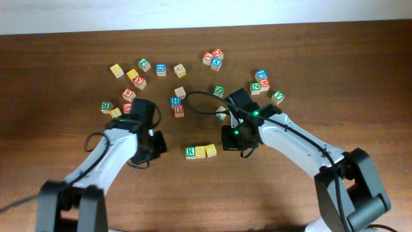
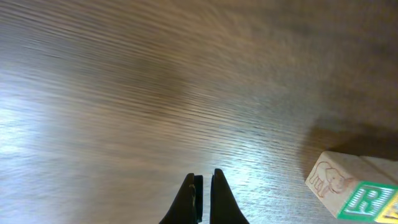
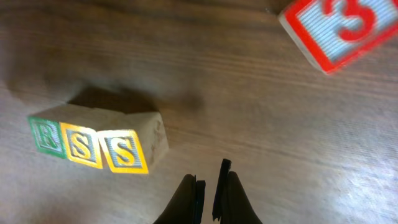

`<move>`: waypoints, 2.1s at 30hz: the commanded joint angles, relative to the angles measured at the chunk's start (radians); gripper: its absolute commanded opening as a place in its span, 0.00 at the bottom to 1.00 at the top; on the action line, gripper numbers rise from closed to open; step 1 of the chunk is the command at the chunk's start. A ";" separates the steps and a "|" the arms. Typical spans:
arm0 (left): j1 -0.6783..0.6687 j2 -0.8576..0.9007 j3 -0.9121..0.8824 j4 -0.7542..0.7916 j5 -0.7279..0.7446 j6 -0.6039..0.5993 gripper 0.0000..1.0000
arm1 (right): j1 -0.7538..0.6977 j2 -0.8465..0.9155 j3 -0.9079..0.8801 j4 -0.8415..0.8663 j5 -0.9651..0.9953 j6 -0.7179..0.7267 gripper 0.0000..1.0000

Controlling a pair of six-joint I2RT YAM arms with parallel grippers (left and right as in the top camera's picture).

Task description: Spell out RSS

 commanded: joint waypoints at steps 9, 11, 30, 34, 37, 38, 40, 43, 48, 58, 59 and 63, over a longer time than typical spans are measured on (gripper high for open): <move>-0.114 0.134 0.006 0.098 0.150 0.015 0.00 | 0.025 0.109 -0.003 0.071 -0.035 0.023 0.04; -0.119 0.134 0.006 0.109 0.155 0.015 0.00 | 0.037 0.109 -0.003 0.078 -0.035 0.039 0.04; -0.119 0.134 0.006 0.176 0.229 0.031 0.00 | 0.073 0.110 -0.003 0.093 -0.039 0.091 0.04; -0.119 0.134 0.006 0.180 0.237 0.039 0.00 | 0.073 0.110 -0.003 0.100 -0.064 0.090 0.04; -0.119 0.134 0.006 0.180 0.237 0.039 0.00 | 0.076 0.110 -0.003 0.108 -0.068 0.090 0.04; -0.119 0.134 0.006 0.180 0.237 0.039 0.00 | 0.078 0.110 -0.003 0.108 -0.069 0.090 0.04; -0.119 0.134 0.006 0.181 0.237 0.039 0.00 | 0.078 0.110 -0.003 0.108 -0.072 0.090 0.04; -0.119 0.134 0.006 0.184 0.237 0.039 0.00 | 0.077 0.110 -0.003 0.108 -0.076 0.090 0.04; -0.119 0.134 0.006 0.187 0.237 0.054 0.00 | 0.077 0.110 -0.003 0.108 -0.076 0.090 0.04; -0.119 0.134 0.006 0.198 0.242 0.053 0.00 | 0.077 0.110 -0.003 0.100 -0.087 0.091 0.04; -0.119 0.134 0.006 0.198 0.245 0.053 0.00 | 0.077 0.110 -0.003 0.095 -0.087 0.090 0.04; -0.119 0.134 0.006 0.198 0.244 0.053 0.00 | 0.077 0.110 -0.003 0.092 -0.063 0.090 0.04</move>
